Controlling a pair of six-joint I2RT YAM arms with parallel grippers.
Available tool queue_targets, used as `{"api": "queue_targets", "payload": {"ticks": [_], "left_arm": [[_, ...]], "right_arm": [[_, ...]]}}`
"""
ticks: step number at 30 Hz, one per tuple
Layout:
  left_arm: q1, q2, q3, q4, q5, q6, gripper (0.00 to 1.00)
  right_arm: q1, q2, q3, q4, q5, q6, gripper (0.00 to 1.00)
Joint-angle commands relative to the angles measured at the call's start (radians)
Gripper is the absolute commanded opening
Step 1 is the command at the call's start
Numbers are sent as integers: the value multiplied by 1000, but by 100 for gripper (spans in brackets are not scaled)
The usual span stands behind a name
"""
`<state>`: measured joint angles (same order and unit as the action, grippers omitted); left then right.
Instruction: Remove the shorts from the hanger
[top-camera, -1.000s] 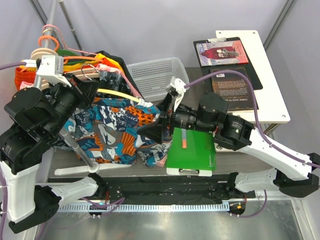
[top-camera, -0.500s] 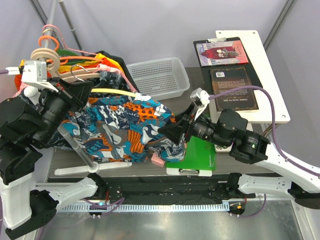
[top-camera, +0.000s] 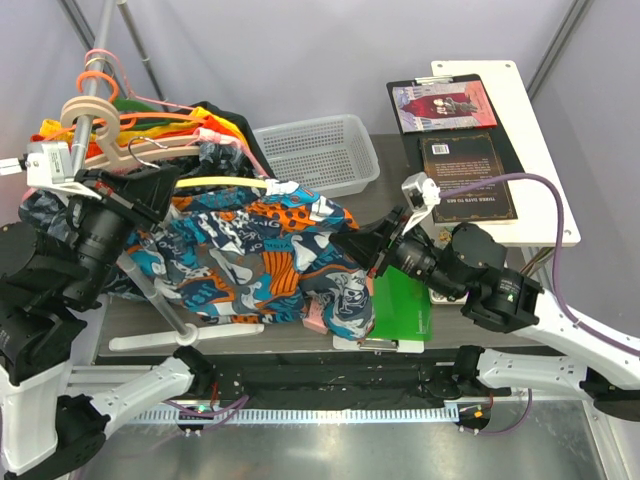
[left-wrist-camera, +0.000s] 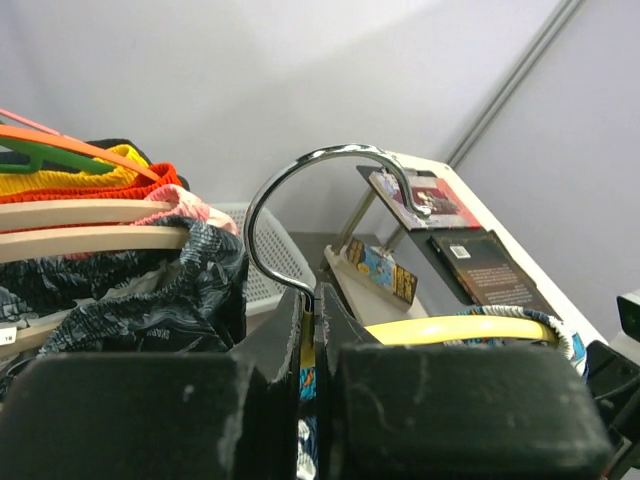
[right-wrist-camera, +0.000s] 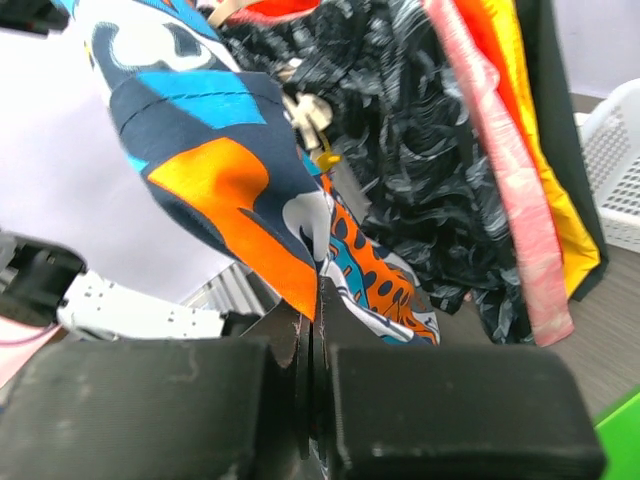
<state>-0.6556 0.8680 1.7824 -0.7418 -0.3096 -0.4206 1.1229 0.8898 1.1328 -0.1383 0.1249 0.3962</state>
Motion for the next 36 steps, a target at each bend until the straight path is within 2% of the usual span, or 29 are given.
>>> {"api": "queue_targets", "payload": {"ticks": [1,7,15,29,33,36], "left_arm": [[-4,-60,-61,284,-88,-58,0],[-4,-92,-133,427,-132,-47,0],[-4,-70,-113,499,-138,-27,0],[-4,-50,-126,619,-221,39,0],[-4,-58,-141,645,-232,46,0],[-4,-63,-158,660,-247,40,0]], "right_arm": [[3,-49,-21,77,142,24,1],[3,-152,-100,189,228,23,1],[3,-256,-188,226,355,42,1],[3,-437,-361,298,702,112,1],[2,-457,-367,293,710,102,1],[3,-451,-364,307,645,72,1]]}}
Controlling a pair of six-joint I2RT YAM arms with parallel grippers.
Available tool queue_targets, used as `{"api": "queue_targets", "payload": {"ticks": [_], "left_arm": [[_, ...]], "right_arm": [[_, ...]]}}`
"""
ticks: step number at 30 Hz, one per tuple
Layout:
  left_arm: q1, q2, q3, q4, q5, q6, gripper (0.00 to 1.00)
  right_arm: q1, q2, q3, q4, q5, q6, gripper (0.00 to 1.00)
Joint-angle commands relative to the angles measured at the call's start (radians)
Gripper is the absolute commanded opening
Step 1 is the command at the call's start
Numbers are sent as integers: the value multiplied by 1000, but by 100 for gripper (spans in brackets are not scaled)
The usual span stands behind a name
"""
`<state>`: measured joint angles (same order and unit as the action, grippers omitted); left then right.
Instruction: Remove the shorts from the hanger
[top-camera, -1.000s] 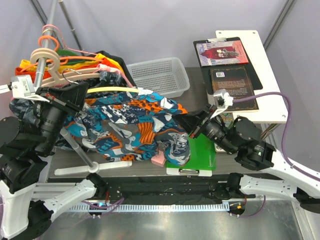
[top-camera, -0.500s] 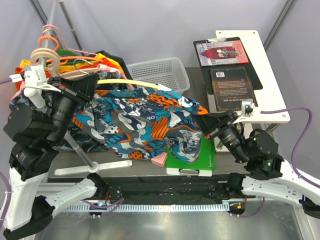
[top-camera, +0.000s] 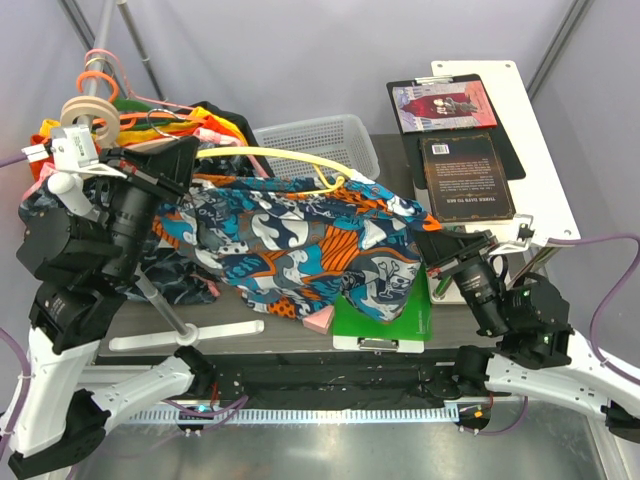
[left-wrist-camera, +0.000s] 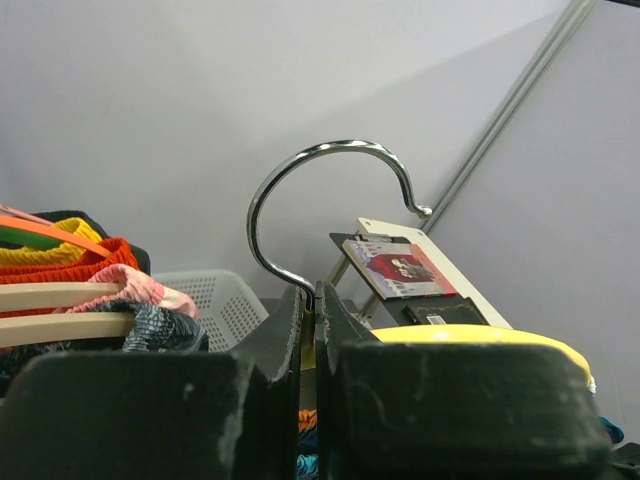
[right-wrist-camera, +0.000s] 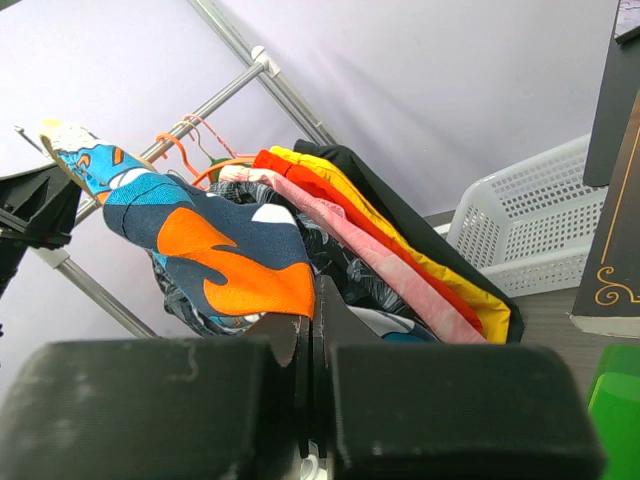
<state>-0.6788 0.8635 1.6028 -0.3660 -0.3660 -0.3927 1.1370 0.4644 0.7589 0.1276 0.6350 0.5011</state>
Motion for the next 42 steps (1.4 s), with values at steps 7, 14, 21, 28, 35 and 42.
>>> {"api": "queue_targets", "payload": {"ticks": [7,14,21,28,35,42], "left_arm": [[19,-86,-7,315,-221,38,0],[19,-90,-12,329,-232,54,0],[19,-64,-12,315,-208,-34,0],[21,-54,-63,297,-177,-279,0],[19,-21,-29,361,-42,-327,0],[19,-24,3,345,27,-310,0]], "right_arm": [[-11,-70,-1,49,139,-61,1],[-13,-116,-7,46,141,-78,1],[-13,63,77,89,-56,-81,1],[-11,279,222,178,-244,-91,1],[-11,471,407,188,-353,-62,1],[-11,654,637,202,-409,-67,1]]}}
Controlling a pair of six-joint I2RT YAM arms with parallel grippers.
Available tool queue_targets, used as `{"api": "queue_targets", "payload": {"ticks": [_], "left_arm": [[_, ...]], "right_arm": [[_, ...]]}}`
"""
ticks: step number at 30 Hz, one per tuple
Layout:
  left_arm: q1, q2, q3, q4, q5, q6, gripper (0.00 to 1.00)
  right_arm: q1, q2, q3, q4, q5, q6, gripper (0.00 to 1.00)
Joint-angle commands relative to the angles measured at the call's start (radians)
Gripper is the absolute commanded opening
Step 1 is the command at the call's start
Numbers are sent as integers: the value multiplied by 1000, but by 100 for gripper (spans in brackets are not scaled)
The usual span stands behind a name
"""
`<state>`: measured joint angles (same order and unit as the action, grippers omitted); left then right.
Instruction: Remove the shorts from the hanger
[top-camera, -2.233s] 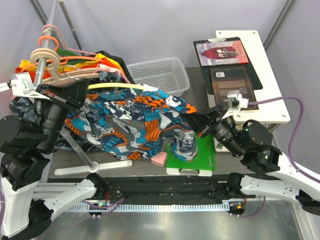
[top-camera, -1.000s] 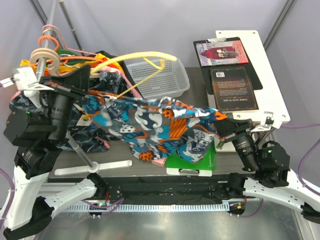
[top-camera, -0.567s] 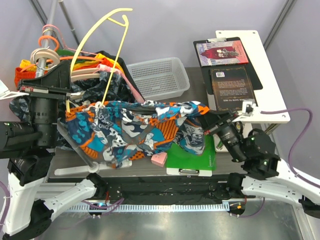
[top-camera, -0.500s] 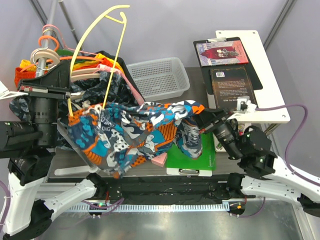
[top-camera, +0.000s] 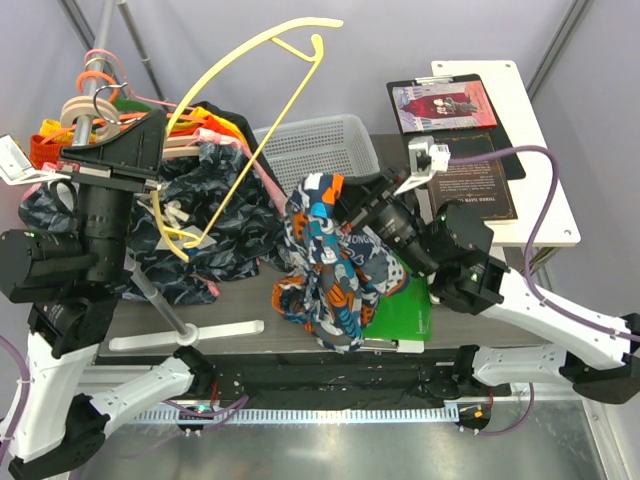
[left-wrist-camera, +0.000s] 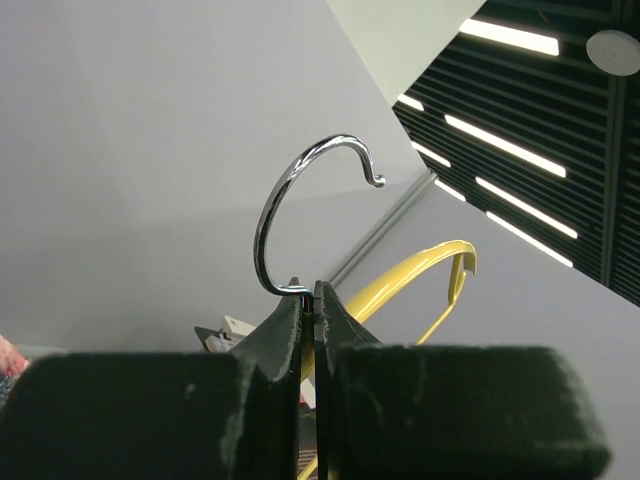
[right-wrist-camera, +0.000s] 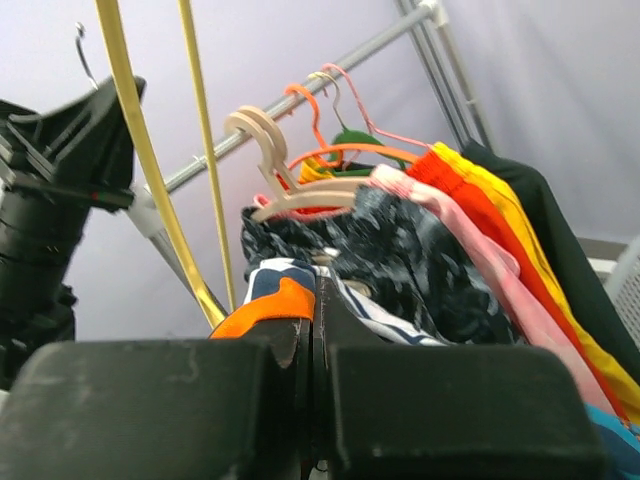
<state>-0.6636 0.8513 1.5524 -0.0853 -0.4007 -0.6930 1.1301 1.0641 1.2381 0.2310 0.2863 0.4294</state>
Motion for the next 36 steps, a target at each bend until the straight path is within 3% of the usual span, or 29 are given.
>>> {"api": "queue_targets", "payload": {"ticks": [1,13,22,28,36], "left_arm": [[4,-14,72,44,69,-1,0],[4,-145,94,-202,132,41,0],[4,-140,184,-313,169,61,0],[4,-121,219,-366,166,79,0],[4,-89,230,-375,209,59,0]], "right_arm": [[-4,89,213,94,-62,3,1],[-10,280,492,22,-79,-95,1],[-10,496,570,94,-202,20,1],[-7,576,509,166,-274,69,1],[-9,576,292,142,-216,49,1]]}}
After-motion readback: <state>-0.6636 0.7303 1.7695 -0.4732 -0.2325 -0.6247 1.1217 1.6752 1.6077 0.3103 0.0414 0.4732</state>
